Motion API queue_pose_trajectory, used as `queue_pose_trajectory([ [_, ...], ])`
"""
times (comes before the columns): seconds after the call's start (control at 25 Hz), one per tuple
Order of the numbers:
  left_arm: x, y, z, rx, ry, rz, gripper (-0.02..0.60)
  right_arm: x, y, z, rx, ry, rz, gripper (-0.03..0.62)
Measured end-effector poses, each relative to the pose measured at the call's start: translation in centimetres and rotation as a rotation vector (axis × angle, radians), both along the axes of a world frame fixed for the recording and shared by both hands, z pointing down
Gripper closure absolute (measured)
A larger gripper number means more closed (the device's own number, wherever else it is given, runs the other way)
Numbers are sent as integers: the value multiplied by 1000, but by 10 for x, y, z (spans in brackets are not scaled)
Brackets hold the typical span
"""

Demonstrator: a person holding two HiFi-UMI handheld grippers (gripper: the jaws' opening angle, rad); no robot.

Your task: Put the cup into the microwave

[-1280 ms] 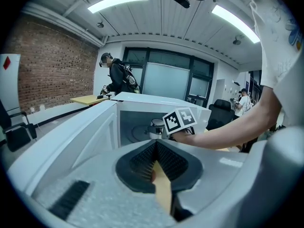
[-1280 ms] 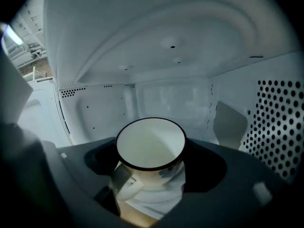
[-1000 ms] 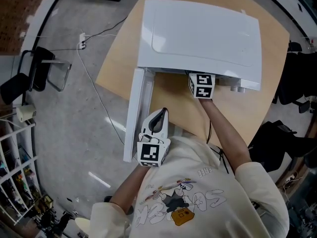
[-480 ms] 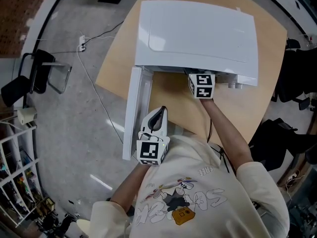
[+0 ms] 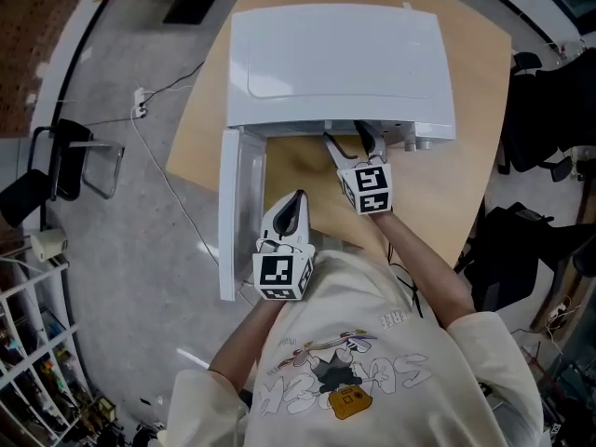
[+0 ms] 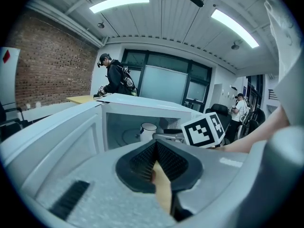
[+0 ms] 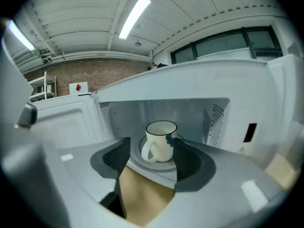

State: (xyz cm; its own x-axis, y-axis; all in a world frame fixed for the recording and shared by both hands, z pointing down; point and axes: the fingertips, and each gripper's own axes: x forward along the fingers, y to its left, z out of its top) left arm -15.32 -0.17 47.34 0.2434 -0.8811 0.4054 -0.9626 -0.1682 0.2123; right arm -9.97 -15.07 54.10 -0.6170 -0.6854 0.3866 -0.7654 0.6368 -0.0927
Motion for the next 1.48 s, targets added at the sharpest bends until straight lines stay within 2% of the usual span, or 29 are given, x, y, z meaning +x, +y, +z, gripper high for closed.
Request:
queue_pose_trajectory([
  [0.2,24,-9,-1,16,27,48,577,25,32,-22,17,-9,9,530],
  [0.28,34,-12,0,13,42,65,577,36,42,-29,22,-7,22,588],
  [0.6,76,-23,0,20,73,169,577,71,87,-44,-5,4,39,589],
  [0.88,96,-33,-1,25,72,225,577,90,114,-49,-36,-32,87,589],
  [1.48,112,-36,6,10,64,266,578,126,118,-45,-53,-39,162,589],
])
